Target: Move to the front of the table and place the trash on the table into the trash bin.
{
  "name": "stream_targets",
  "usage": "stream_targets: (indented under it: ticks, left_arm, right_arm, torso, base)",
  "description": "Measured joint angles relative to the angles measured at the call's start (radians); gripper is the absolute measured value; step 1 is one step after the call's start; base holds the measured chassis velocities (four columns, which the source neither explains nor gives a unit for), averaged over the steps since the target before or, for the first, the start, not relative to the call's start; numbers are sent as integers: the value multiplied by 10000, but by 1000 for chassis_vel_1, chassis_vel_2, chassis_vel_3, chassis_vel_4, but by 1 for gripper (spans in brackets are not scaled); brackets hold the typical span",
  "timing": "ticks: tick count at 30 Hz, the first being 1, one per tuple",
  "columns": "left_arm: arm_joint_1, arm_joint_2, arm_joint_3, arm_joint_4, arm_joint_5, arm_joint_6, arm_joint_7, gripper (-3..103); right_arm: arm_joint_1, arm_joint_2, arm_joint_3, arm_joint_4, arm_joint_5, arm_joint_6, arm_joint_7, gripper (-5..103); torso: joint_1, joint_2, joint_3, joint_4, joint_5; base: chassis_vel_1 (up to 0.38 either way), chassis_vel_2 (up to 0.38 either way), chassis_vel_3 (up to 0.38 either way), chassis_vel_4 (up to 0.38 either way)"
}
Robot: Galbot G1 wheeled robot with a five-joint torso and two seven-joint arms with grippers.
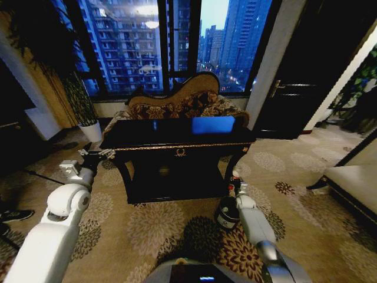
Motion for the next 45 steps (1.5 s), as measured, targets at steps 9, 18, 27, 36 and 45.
stream_targets:
  ticks: [9, 18, 27, 36, 45]
  left_arm:
    - [29, 65, -48, 78, -42, -223, 141, 100]
    - [162, 93, -250, 159, -97, -342, 189, 100]
    - [170, 67, -263, 186, -103, -377, 202, 100]
    - [173, 56, -272, 145, -100, -377, 225, 100]
    - [144, 10, -224, 86, -75, -378, 234, 100]
  right_arm:
    - [-43, -291, 252, -214, -1177, -82, -1, 28]
    - [-293, -592, 363, -405, -533, -228, 0, 28]
    - [-420, -586, 310, -380, 454, -333, 1, 28]
    - [-471, -534, 303, -157, 220, -437, 1, 51]
    - [-511, -514, 306, 158, 371, -532, 2, 84]
  torso:
    - [0, 0, 0, -1, 1]
    - [0, 1, 0, -5, 2]
    - [-1, 1, 0, -2, 2]
    - [-1, 1, 0, -3, 1]
    - [-1, 1, 0, -3, 0]
  base:
    - [0, 0, 0, 0]
    - [0, 0, 0, 0]
    - [0, 0, 0, 0]
    - [0, 0, 0, 0]
    - [0, 0, 0, 0]
